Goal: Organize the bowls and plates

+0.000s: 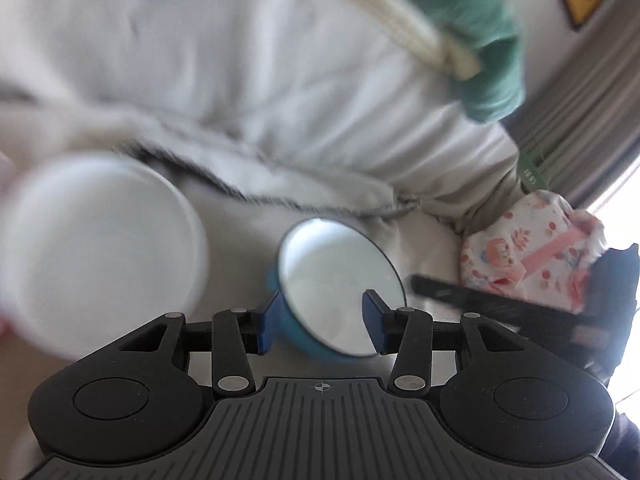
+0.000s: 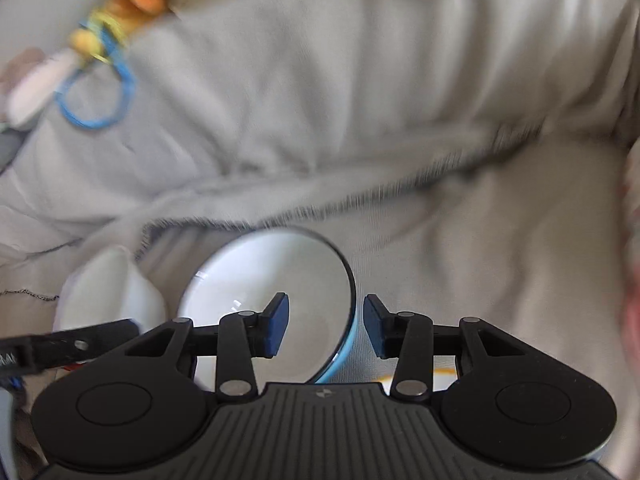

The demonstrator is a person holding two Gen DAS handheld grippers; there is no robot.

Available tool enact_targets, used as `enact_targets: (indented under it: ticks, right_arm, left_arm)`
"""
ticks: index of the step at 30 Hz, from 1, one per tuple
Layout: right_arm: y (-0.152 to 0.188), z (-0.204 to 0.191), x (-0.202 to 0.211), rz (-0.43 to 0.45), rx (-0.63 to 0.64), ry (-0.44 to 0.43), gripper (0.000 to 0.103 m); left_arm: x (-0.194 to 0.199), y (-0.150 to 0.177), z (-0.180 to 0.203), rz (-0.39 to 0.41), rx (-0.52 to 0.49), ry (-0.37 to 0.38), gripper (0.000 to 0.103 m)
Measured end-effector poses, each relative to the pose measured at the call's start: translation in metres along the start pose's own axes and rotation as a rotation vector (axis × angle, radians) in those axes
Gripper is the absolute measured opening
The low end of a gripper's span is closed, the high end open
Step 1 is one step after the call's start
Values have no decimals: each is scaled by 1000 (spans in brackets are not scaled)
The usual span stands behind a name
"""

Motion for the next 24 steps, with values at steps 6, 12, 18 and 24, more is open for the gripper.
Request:
enact_targets:
  ticks: [6,12,18,24]
  right_arm:
    - [46,-57,69,16,29,-136,55]
    - [102,-102,30,-129,68,-211,55]
    - [135,-109,-7,-245,21,-248,55]
    - [146,-118,-9,-304,0,-368,57]
  left_arm:
    - [108,54,-40,73,-2,-215,48]
    - [128,94,-94,114,209,-281,48]
    - [103,121,-118,24,300,-311,48]
    - [85,129,-127,-44,367,-266,47]
Point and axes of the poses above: each gripper's, at about its wrist camera, not at the fingertips, and x roughly against the way its jaws point, z to its right, y to its underside, the point moved 5 cm from there along -x, roughly the way its jaws point, and after that the axes turned 1 degree about y, right-handed, at the moved point
